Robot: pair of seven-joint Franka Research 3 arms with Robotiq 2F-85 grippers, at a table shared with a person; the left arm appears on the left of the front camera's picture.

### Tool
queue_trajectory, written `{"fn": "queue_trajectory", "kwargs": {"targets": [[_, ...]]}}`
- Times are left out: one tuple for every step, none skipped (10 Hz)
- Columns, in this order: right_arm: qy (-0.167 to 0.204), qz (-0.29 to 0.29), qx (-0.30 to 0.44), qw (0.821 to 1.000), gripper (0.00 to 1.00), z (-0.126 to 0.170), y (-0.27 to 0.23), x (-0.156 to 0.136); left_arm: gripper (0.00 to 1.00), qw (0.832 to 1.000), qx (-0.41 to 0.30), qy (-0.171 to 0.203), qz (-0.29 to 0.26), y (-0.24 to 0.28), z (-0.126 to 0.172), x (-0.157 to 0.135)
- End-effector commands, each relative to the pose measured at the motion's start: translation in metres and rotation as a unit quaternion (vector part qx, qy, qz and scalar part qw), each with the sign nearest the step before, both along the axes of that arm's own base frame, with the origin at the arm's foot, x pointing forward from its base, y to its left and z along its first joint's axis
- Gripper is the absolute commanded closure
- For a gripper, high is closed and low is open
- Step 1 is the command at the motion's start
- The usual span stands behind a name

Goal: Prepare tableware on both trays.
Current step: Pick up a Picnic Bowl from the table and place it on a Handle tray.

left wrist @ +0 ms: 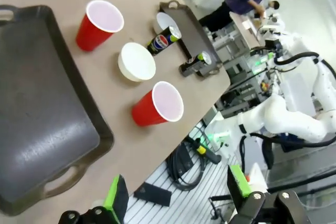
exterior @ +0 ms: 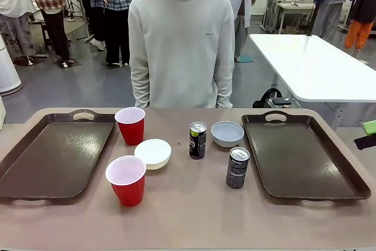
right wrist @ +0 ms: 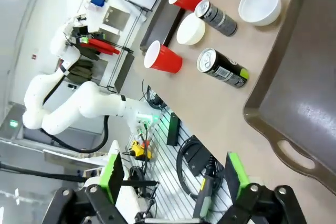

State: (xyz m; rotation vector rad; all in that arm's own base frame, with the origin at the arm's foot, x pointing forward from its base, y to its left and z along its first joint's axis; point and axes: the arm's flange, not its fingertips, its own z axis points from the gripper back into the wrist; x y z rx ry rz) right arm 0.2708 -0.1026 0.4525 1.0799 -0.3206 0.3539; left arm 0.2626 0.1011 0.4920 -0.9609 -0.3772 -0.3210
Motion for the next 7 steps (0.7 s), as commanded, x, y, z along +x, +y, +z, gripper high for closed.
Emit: {"fn": "queue_trajectory", "kwargs": {"targets": [[-0.005,0.004,-0.001,1.0,0.0,0.0058,0.0036,0.0078,0.0,1.0,-0.021,-0.015,0.006,-0.0008,-0.0009,-0.0007],[-0.004,-0.002,-0.007,1.0,0.0,0.0065,0.0029,0.0108,0.0,1.0,-0.02,-0.015,0.012,-0.0024,-0.0049,0.0006],[0.004,0.002,-0.001,1.0,0.0,-0.0016,0.0038,0.005,0.0,1.0,-0.01,-0.001,0.008,0.0039,-0.0024,0.0011],[0.004,0.002,-0.001,1.0,0.0,-0.0016,0.0038,0.005,0.0,1.0,-0.01,-0.001,0.008,0.0039,-0.0024,0.0011],[0.004,0.002,-0.001,1.0,0.0,-0.0016,0.0038,0.005,0.0,1.0,-0.01,-0.001,0.008,0.0039,-0.0024,0.0011],[0.004,0.002,-0.001,1.0,0.0,-0.0016,0.0038,0.005,0.0,1.0,-0.01,-0.001,0.008,0.0039,-0.0024,0.0011],[0.004,0.002,-0.001,1.0,0.0,-0.0016,0.0038,0.005,0.0,1.0,-0.01,-0.001,0.008,0.0039,-0.0024,0.0011]]}}
